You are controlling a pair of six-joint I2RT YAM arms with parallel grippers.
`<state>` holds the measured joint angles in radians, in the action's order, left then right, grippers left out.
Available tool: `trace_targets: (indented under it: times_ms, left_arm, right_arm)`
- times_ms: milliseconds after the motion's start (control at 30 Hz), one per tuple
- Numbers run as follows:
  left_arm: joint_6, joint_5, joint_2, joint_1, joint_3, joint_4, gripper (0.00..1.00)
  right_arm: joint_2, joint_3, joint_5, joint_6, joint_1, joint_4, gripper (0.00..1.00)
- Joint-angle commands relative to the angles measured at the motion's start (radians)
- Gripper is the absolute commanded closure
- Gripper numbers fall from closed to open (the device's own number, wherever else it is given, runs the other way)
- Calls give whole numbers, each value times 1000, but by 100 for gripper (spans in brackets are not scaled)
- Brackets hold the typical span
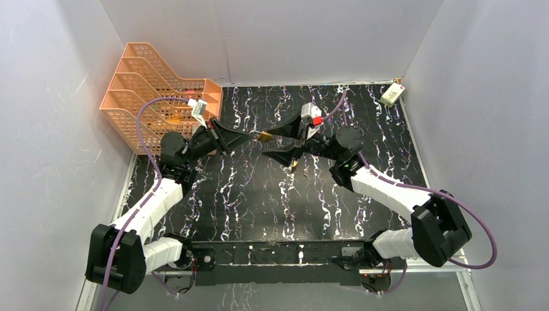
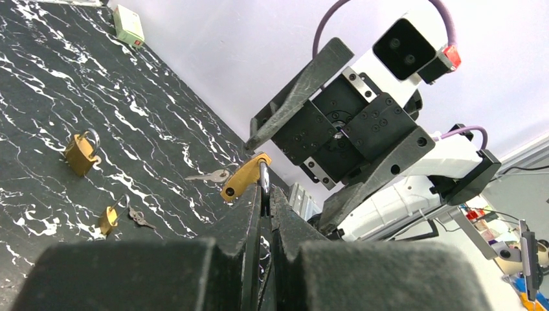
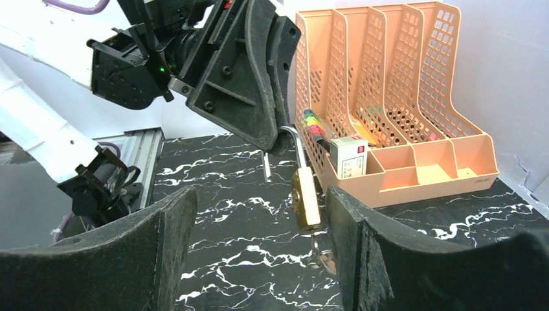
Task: Lock with the key
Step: Lock the lock.
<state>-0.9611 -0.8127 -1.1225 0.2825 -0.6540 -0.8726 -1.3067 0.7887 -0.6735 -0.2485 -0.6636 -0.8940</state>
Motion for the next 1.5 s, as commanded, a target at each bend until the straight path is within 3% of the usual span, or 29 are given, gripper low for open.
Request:
trace_targets:
  times_ms: [0,700,1000,1133,1467]
  left_arm:
    - [14,-18,20,16,-49,-89,100]
    - [18,-20,20,29,-46,-98,100]
    - [22,-20,21,28,-42,-98,100]
    - [23,-20,21,29,-41,-98,100]
    - [23,-22,24,29,-40,-98,100]
  right_arm:
    - [3,12,33,19,-7,-59,21]
    - [-43,47,-8,-20,-8,-63,26]
    - [-33,42,24,-23,-7,-29,35]
    - [-15,23,57,-28,-5,-31,45]
    - [2,0,81,-32,2,-30,46]
